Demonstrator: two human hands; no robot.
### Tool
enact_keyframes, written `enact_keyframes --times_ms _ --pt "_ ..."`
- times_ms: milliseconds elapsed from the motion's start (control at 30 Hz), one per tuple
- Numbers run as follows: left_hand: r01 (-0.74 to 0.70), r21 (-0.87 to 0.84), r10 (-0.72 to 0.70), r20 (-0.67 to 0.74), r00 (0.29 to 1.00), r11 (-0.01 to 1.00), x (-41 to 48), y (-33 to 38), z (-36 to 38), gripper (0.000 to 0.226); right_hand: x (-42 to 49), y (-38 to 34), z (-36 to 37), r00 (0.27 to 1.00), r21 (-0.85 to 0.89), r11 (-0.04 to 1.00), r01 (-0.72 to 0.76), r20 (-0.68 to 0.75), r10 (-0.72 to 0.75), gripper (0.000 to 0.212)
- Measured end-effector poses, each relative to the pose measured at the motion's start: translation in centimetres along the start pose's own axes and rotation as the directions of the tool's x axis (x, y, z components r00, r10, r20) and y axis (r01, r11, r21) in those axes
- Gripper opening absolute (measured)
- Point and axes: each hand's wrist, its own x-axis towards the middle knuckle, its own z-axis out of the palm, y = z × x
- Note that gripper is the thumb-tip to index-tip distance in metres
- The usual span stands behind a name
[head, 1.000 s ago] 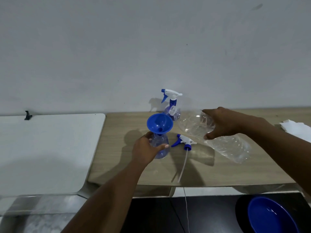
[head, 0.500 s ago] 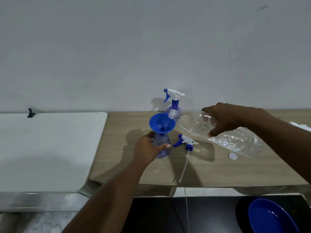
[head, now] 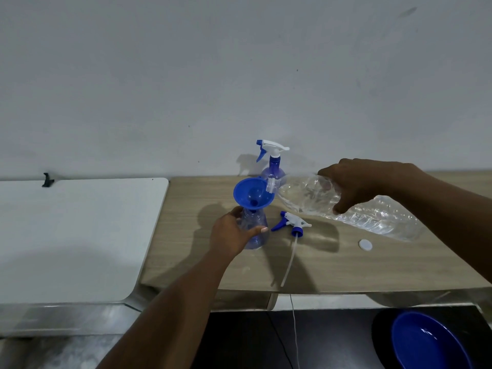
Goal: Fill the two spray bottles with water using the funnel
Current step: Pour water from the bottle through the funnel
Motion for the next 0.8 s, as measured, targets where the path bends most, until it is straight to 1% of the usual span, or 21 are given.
enact_keyframes --times_ms 133,367,533,800 --pt "0.007 0.001 -0.007 0.006 1.000 1.000 0.06 0.00 0.02 0.078 0.06 -0.03 0.01 1.000 -0.010 1.000 -0.002 0.007 0.002 0.063" --pt "0.013 -0.015 -0.013 0.012 1.000 1.000 0.05 0.10 -0.04 0.080 0.15 -0.05 0.01 1.000 -0.052 0.999 -0.005 0.000 0.005 0.069" --pt "0.021 -0.016 -0.021 0.015 1.000 1.000 0.09 0.03 0.00 0.080 -0.11 0.02 -0.24 1.000 -0.054 0.999 0.007 -0.016 -0.008 0.056" --pt "0.004 -0.004 -0.004 0.000 1.000 1.000 0.08 -0.01 0.06 0.079 -0.21 -0.10 -0.58 1.000 -0.075 0.997 0.014 -0.027 -0.016 0.053"
